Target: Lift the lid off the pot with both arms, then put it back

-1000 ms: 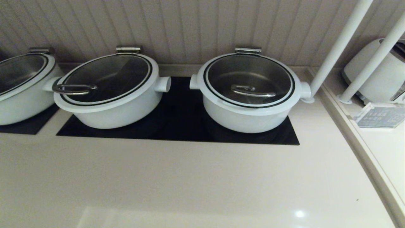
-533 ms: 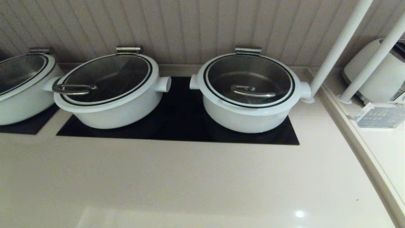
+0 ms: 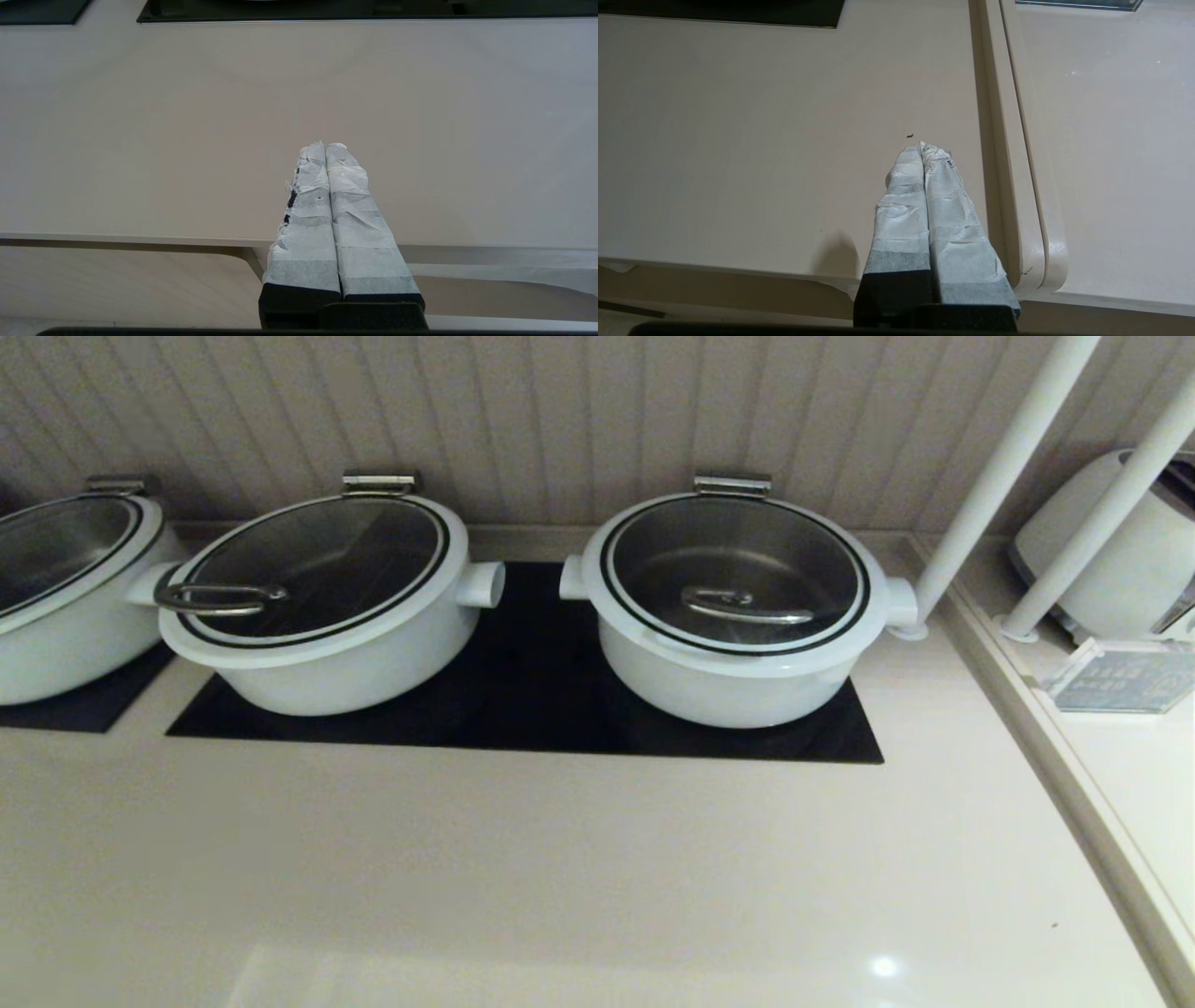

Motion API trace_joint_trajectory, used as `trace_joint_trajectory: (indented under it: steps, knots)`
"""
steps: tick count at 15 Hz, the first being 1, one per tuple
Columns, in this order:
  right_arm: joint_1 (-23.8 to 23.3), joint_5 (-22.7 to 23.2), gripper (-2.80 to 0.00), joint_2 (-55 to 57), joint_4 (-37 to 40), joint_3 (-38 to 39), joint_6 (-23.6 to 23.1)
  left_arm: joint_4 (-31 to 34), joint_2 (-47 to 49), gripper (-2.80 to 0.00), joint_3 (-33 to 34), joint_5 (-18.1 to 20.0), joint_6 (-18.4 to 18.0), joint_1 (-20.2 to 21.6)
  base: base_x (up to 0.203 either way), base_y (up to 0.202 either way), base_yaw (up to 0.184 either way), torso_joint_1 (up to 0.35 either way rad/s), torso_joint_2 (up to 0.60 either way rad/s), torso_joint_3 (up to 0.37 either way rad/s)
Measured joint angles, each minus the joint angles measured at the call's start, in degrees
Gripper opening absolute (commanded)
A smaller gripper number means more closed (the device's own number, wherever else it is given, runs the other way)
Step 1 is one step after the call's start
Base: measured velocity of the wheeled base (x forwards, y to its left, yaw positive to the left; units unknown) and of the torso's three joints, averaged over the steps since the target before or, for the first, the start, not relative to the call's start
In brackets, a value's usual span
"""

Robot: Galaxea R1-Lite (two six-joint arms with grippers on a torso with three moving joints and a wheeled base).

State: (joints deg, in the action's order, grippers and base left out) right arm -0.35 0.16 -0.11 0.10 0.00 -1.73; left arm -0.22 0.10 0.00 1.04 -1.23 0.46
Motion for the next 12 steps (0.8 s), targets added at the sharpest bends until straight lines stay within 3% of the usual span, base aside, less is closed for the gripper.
trace_joint_trajectory:
  steps: [12]
  knots:
    - [0.0, -0.3, -2.80, 0.0, -0.1, 0.0, 1.8, 0.0, 0.0, -2.80, 0.0, 0.0, 0.0, 0.0, 0.000, 0.000, 0.000, 0.000, 0.00, 0.000]
